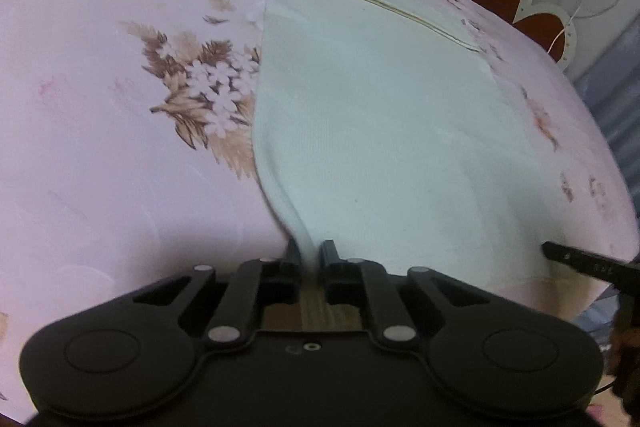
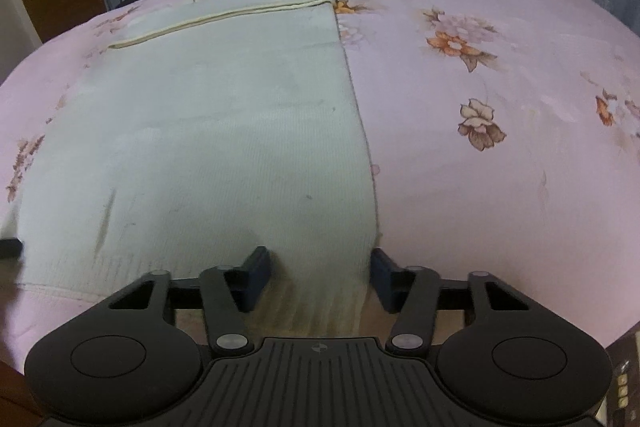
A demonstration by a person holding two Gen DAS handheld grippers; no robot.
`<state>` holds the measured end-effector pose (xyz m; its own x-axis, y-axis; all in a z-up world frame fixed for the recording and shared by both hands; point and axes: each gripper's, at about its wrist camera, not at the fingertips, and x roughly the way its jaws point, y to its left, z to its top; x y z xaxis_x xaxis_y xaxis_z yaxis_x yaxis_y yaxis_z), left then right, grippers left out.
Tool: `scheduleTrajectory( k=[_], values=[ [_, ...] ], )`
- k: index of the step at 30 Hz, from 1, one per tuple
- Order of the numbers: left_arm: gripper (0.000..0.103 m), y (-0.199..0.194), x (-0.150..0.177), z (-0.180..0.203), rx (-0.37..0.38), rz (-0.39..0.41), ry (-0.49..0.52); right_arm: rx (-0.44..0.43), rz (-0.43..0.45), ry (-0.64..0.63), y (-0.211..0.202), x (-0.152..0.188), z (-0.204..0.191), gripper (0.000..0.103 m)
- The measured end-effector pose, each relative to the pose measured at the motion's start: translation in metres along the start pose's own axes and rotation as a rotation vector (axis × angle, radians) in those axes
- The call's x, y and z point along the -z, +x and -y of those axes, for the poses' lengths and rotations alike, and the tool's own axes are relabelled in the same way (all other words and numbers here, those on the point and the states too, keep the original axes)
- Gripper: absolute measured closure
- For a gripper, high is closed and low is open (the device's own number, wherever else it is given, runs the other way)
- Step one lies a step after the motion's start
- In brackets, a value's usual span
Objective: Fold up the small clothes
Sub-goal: 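Move both tools to the sweater hem and close on it, then lift the hem with both tools and fold it over toward the collar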
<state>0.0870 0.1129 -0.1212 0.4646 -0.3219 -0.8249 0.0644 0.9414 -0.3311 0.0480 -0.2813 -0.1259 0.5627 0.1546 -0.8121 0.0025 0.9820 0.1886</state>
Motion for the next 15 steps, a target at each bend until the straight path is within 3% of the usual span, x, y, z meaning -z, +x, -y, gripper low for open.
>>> scheduleTrajectory(
  k=[3, 6, 15],
  values=[
    [0.096, 0.002, -0.001, -0.001, 0.018, -0.001, 0.003, -0.01, -0.012, 0.015, -0.002, -0.001, -0.002, 0.067],
    [0.098, 0.002, -0.003, -0.001, 0.032, 0.001, 0.006, -0.047, -0.032, 0.047, -0.004, -0.004, -0.001, 0.093],
    [0.099, -0.014, -0.032, 0.01, 0.09, 0.092, 0.055, -0.093, 0.014, 0.053, -0.02, -0.023, -0.008, 0.095]
  ],
)
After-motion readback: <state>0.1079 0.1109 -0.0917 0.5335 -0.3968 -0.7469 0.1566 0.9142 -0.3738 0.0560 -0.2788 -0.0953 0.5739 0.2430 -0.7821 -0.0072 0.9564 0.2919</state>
